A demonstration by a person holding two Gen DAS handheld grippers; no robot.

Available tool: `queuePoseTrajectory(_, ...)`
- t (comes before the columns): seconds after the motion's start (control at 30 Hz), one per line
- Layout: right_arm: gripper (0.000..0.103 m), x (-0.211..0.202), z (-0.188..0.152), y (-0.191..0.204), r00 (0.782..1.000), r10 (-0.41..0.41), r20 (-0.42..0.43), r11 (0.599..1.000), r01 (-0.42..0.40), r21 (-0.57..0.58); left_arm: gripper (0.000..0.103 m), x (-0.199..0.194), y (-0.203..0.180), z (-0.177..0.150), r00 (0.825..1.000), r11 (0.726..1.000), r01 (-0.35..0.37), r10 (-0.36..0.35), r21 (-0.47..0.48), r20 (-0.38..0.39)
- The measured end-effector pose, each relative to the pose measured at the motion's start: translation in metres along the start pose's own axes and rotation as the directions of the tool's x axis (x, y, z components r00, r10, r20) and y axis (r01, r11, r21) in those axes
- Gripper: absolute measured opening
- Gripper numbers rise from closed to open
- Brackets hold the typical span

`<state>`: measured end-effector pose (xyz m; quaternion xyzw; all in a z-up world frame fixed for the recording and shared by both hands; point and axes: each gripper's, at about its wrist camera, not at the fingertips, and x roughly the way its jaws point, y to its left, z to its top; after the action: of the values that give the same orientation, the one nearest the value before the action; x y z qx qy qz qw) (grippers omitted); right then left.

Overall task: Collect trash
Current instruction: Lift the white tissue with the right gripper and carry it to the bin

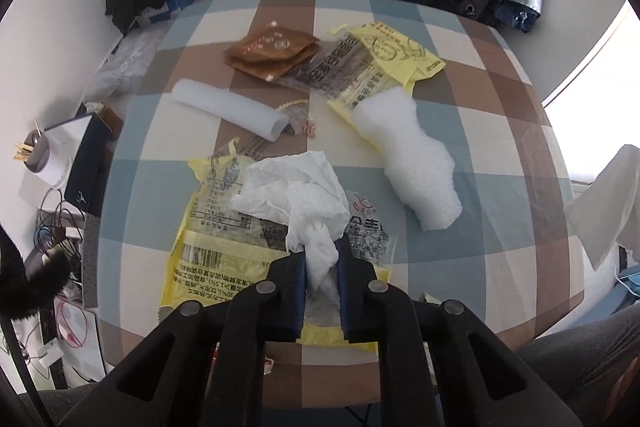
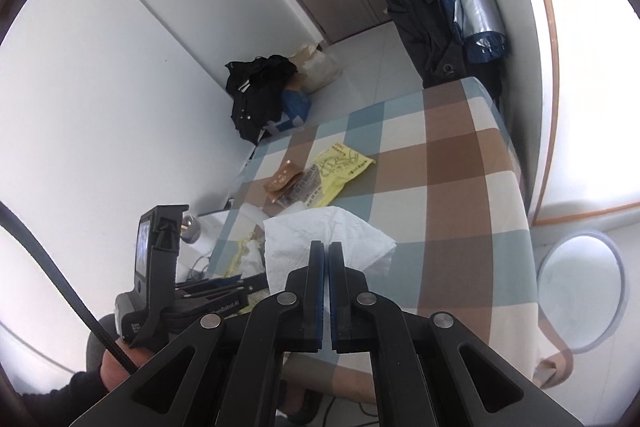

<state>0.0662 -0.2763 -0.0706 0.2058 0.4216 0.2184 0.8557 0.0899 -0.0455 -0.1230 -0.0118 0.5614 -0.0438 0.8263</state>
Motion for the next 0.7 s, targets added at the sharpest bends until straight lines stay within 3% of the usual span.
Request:
queuePoseTrajectory(0.17, 0.001, -0.006, -0.005, 0.001, 1.0, 0.017, 0.001, 1.0, -0.017, -0.005, 0.009, -0.02, -0.004, -0.005, 0.999, 1.0, 0.013, -0.013, 0.008, 0.029)
queuePoseTrajectory(0.4, 0.002, -0.036, -0.005, 0.017, 0.997, 0.031, 0.068, 0.998, -0.026, -0.062, 0.009, -0.053, -0.017, 0.001, 0.994, 0.998, 0.017, -0.023, 0.058, 0.103)
queuePoseTrajectory(0.57, 0.001, -0.072, 0.002, 0.029, 0.991, 0.052, 0.127, 0.996, -0.042, -0.083, 0.009, -0.084, -0.039, 0.004, 0.984, 0.992, 0.058, -0.075, 0.109, 0.162)
queuePoseTrajectory(0.7, 0.001, -0.112, 0.01, 0.026, 0.981, 0.029, 0.192, 0.996, -0.012, -0.088, 0.009, -0.101, -0.066, 0.012, 0.97, 0.979, 0.14, -0.165, 0.146, 0.178)
